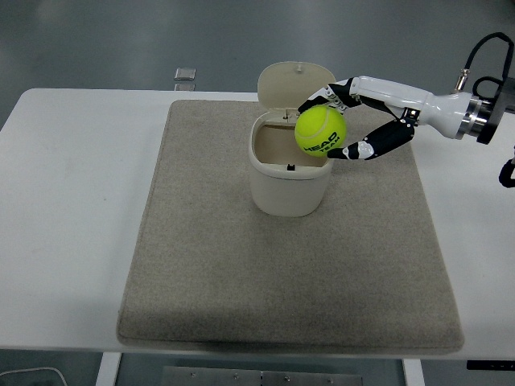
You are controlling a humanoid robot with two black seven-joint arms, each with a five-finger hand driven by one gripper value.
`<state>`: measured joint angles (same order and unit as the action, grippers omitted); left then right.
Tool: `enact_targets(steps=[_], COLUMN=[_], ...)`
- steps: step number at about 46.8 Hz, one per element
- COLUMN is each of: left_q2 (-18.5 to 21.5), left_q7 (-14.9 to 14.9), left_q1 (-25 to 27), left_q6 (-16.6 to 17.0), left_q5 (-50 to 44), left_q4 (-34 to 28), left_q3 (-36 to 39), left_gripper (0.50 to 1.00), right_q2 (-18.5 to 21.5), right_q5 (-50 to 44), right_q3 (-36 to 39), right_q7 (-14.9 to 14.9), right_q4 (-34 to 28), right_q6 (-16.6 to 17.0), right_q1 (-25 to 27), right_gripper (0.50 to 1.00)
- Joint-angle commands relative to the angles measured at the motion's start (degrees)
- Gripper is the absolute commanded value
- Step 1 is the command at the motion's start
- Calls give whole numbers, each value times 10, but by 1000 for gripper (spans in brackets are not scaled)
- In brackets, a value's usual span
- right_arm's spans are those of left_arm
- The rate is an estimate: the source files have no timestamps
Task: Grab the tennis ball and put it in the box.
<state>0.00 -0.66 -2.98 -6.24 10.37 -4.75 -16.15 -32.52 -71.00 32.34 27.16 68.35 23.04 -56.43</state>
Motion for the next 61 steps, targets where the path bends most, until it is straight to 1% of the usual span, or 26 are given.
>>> enact_targets(steps=[1, 7, 8, 11, 17, 20, 23, 25, 28, 31, 32, 46, 48, 50, 53, 57, 59, 61], left_q2=[0, 0, 0, 0, 0, 0, 0, 0, 0, 0, 0, 0, 0, 0, 0, 0, 0, 0], left_q7=[0, 0, 0, 0, 0, 0, 0, 0, 0, 0, 0, 0, 0, 0, 0, 0, 0, 0], left_q1=[0, 0, 0, 0, 0, 0, 0, 0, 0, 0, 0, 0, 0, 0, 0, 0, 0, 0], left_q6=[0, 0, 0, 0, 0, 0, 0, 0, 0, 0, 0, 0, 0, 0, 0, 0, 0, 0], left_q5=[0, 0, 0, 0, 0, 0, 0, 0, 0, 0, 0, 0, 0, 0, 0, 0, 0, 0], left_q4=[0, 0, 0, 0, 0, 0, 0, 0, 0, 0, 0, 0, 0, 0, 0, 0, 0, 0], left_q3=[0, 1, 1, 0, 1, 0, 0, 0, 0, 0, 0, 0, 0, 0, 1, 0, 0, 0], left_gripper=[992, 992, 992, 992, 992, 992, 992, 992, 992, 992, 992, 992, 992, 992, 992, 992, 992, 992], right_q2=[12, 20, 21, 21, 22, 22, 22, 22, 22, 23, 24, 25, 19, 14, 5, -25, -40, -52], right_q5=[1, 2, 2, 4, 9, 12, 12, 12, 12, 12, 12, 13, 14, 23, 58, 122, 147, 167], right_q3=[0, -1, -1, -2, -2, -2, -2, -2, -2, -2, -2, -2, -1, 2, 8, 7, 6, 7], right_q7=[-12, -18, -18, -18, -18, -18, -18, -18, -18, -18, -18, -18, -18, -18, -18, -18, -18, -18], right_q4=[-9, -12, -12, -12, -12, -12, -12, -12, -12, -12, -12, -9, -7, -5, -3, -2, -2, -2], right_q6=[-1, -14, -16, -22, -23, -23, -22, -22, -20, -19, -19, -14, -12, -2, 26, 60, 72, 75], right_q1=[0, 0, 1, 2, 3, 3, 3, 4, 4, 5, 5, 12, 13, 13, 15, 18, 23, 30], right_gripper=[500, 500, 513, 566, 725, 764, 831, 860, 862, 895, 897, 899, 899, 897, 899, 899, 899, 899])
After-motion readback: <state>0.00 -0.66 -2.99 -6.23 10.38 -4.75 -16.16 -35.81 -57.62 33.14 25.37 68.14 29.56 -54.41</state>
